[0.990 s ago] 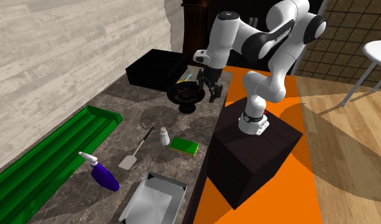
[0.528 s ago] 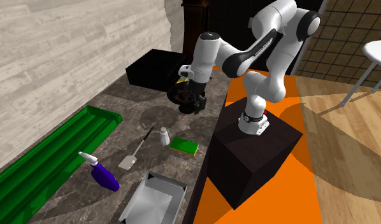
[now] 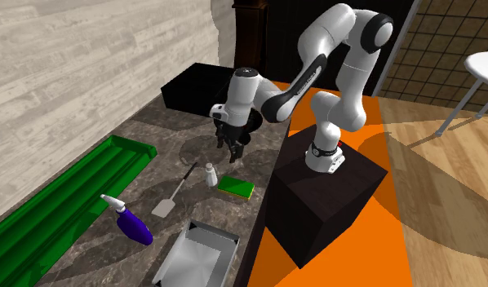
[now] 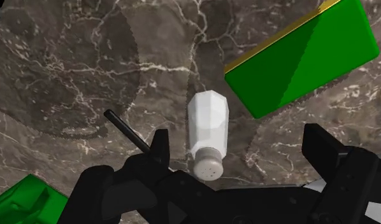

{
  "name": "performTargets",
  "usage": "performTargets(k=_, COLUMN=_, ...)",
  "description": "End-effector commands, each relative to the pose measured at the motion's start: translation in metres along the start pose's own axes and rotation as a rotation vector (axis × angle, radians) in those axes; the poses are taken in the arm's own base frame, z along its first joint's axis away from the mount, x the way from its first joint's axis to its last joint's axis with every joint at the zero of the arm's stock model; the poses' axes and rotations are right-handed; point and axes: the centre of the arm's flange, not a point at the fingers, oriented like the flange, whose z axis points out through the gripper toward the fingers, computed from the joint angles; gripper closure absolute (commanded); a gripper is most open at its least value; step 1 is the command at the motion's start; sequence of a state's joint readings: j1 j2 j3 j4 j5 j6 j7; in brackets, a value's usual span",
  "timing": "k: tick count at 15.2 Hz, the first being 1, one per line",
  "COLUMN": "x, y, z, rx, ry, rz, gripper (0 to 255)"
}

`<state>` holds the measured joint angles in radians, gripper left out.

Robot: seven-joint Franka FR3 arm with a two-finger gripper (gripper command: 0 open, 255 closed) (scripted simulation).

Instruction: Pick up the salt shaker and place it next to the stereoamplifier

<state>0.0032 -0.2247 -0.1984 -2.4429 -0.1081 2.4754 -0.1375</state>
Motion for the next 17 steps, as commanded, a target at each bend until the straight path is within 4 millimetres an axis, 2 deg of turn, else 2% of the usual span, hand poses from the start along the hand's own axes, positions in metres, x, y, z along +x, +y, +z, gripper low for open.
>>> performTargets(k=1, x=0.010, y=0.007, z=0.020, rx=0.005, ry=0.021, rz=-0.011, gripper=0)
performTargets(k=4, x=0.027, y=0.016, z=0.050, rx=0.014, ry=0.044, rz=-0.026, gripper=0)
performTargets(k=11, x=0.028, y=0.015, z=0.087, rx=0.014, ry=0.044, rz=-0.026, gripper=0)
performTargets(k=17, x=0.028, y=0.015, z=0.090, rx=0.014, ry=0.044, rz=-0.026, gripper=0)
